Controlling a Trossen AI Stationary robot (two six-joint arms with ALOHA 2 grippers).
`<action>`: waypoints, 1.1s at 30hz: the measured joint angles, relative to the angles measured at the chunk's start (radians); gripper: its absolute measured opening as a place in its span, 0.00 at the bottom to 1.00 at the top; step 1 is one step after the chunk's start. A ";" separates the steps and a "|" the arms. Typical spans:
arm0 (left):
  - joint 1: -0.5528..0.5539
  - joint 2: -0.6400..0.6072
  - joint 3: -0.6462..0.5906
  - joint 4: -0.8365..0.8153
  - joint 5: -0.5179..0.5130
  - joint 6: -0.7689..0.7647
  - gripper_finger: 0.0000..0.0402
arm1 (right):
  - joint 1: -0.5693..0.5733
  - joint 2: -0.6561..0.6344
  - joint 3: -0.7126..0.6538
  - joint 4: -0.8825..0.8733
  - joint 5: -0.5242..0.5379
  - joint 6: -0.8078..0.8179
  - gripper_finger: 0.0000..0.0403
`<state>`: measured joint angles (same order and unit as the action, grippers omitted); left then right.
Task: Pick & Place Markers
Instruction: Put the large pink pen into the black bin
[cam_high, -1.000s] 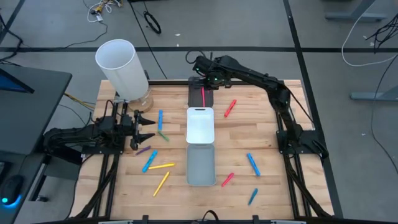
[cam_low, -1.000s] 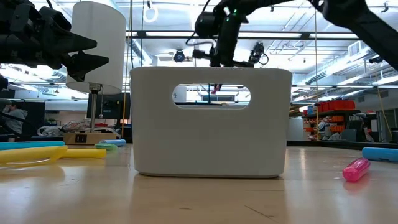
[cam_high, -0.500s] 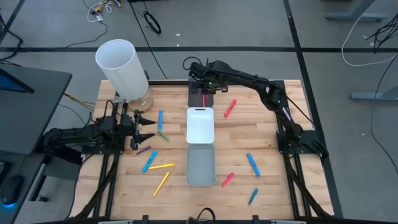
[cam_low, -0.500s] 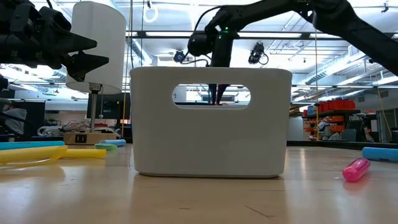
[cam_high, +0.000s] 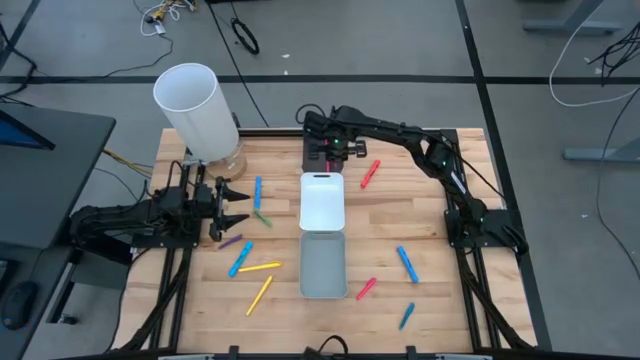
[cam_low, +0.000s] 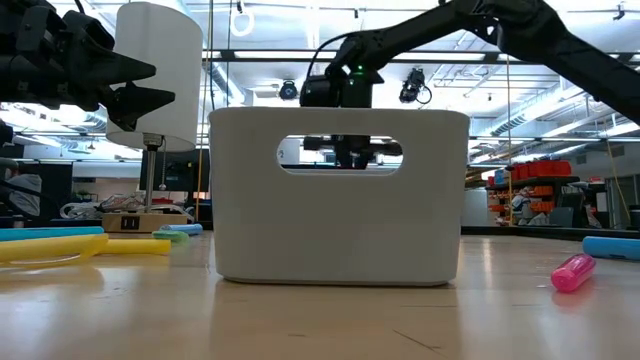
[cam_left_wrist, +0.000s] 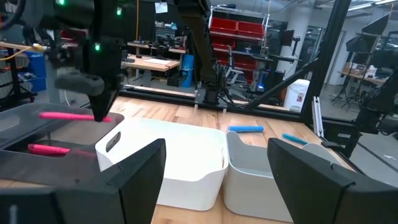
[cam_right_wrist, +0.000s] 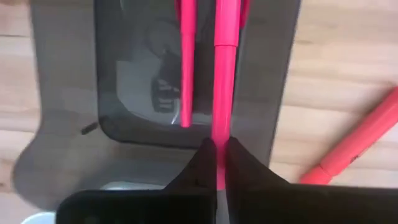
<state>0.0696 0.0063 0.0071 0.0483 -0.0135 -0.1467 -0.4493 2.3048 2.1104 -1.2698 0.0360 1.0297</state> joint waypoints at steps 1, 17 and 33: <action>0.000 0.000 0.000 0.000 0.000 0.000 0.72 | -0.002 0.000 -0.010 0.003 -0.004 0.001 0.00; 0.000 0.000 0.000 0.000 0.000 0.000 0.72 | -0.015 -0.001 -0.094 0.111 -0.019 -0.017 0.00; 0.000 0.000 0.000 0.000 0.000 0.000 0.72 | -0.016 -0.001 -0.094 0.125 -0.027 -0.018 0.00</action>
<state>0.0697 0.0062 0.0071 0.0483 -0.0139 -0.1468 -0.4652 2.3043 2.0163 -1.1450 0.0086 1.0114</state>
